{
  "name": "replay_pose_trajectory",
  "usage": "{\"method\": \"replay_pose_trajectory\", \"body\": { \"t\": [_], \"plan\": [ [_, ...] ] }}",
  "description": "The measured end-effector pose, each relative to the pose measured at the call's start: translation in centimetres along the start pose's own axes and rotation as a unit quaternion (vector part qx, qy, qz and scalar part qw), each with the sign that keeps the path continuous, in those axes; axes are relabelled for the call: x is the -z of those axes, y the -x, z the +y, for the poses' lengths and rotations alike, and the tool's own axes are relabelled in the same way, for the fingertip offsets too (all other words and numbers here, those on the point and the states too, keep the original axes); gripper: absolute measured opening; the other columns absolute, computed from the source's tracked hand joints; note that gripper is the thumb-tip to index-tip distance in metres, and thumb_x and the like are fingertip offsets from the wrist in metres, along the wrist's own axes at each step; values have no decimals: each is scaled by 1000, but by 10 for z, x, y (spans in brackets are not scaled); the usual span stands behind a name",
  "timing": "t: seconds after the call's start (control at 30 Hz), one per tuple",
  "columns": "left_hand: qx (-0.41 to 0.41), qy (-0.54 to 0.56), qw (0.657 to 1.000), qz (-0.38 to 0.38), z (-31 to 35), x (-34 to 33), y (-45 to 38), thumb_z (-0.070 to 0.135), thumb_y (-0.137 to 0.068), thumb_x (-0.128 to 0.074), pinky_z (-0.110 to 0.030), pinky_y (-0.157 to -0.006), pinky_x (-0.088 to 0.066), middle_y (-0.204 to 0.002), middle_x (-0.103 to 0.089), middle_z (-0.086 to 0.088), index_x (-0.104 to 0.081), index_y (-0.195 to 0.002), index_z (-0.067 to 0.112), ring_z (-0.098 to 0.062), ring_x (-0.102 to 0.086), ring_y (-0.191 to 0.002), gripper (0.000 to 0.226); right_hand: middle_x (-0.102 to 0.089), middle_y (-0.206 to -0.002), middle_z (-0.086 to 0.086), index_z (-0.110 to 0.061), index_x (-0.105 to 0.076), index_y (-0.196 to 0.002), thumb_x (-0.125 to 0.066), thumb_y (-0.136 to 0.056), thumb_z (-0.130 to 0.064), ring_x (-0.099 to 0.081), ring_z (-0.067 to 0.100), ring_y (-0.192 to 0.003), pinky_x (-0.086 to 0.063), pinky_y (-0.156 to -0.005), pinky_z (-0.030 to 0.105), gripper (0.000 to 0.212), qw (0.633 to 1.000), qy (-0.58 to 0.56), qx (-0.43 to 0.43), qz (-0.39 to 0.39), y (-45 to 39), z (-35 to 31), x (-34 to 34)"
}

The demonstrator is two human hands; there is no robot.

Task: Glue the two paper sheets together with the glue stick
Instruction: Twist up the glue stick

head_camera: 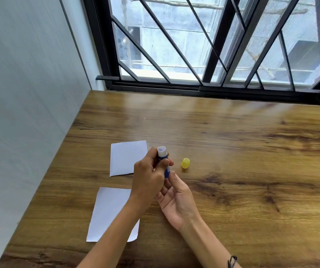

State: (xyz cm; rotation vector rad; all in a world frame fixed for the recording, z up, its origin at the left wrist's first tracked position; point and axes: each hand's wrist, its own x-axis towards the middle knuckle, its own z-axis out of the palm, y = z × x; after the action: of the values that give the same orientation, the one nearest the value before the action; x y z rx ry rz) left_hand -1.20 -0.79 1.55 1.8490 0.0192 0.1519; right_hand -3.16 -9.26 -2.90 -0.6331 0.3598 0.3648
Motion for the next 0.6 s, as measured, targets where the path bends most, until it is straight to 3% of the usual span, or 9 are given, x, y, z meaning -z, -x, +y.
{"method": "replay_pose_trajectory", "body": {
  "t": [0.07,0.23,0.33,0.47,0.53,0.6],
  "plan": [
    [1,6,1000,-2,1,0,-1,2,-87,-53,-23,-70,-56,-76,-67,6,-56,-83,19,-6,-66,-74,18,-69,-79,5,-11,-63,-103,-57,-79,-18,-61,11,-61,-51,-53,20,25,1000,-9,18,-11,2,-1,0],
    [5,7,1000,2,0,-1,1,4,-88,-53,-26,-63,-57,-76,-68,7,-57,-87,12,-12,-66,-70,9,-62,-54,2,-7,-64,-81,-52,-84,-22,-55,7,-43,-44,-41,15,19,999,10,15,31,2,-2,-4],
    [3,6,1000,2,-1,0,1,4,-88,-52,-28,-65,-57,-76,-68,8,-57,-86,14,-12,-66,-70,11,-65,-61,4,-7,-67,-83,-54,-81,-29,-59,10,-49,-47,-46,19,25,999,12,18,32,2,0,-3],
    [2,10,1000,-2,0,2,0,4,-87,-53,-26,-74,-57,-77,-67,7,-55,-83,23,-7,-67,-76,20,-70,-83,6,-9,-60,-109,-65,-74,-17,-64,12,-63,-54,-53,20,36,999,-9,33,-7,2,-1,-1],
    [1,10,1000,1,-1,2,0,4,-87,-53,-28,-73,-57,-76,-67,6,-56,-82,21,-9,-66,-74,18,-70,-80,7,-7,-63,-105,-74,-63,-15,-65,12,-62,-54,-52,19,44,999,-24,34,-19,1,-1,0],
    [0,4,1000,3,-2,1,0,4,-87,-54,-30,-73,-57,-75,-67,6,-57,-85,15,-9,-66,-73,12,-69,-73,6,-7,-71,-90,-70,-65,-16,-63,9,-56,-52,-48,16,26,999,-22,28,-9,1,-1,-1]
  ]
}}
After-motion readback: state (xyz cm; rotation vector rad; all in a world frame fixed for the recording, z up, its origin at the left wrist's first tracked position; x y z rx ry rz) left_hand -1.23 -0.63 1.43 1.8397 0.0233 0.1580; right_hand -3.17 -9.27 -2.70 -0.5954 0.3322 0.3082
